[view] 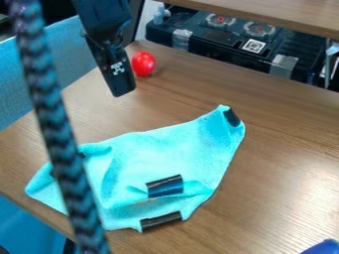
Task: Unfold the cloth from the bottom right to the top left
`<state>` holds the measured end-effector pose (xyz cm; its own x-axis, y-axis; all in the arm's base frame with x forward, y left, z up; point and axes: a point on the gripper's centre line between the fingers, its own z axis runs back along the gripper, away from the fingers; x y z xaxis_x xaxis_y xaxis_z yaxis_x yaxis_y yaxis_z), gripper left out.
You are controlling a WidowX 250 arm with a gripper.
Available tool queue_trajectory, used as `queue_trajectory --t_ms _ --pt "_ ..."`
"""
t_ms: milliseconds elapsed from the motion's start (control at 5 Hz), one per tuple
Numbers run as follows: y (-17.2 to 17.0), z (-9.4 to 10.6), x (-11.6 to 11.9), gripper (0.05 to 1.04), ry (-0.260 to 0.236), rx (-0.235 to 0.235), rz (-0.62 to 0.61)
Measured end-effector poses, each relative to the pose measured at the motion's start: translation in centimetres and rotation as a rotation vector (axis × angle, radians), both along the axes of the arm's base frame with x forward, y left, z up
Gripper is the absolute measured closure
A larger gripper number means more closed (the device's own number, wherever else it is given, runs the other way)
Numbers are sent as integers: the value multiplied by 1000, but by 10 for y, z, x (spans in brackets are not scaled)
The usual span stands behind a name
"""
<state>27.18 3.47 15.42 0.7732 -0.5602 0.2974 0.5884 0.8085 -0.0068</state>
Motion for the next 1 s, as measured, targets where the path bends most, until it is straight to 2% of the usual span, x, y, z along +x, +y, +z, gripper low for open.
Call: queue_trajectory --t_ms 200,400,600,1000 --pt "-1 -7 -1 84 22 -5 7" --pt "-11 -16 -3 84 32 15 -24" --pt "-14 -17 -3 84 38 14 -15" --pt "-22 -36 -1 84 99 38 -9"
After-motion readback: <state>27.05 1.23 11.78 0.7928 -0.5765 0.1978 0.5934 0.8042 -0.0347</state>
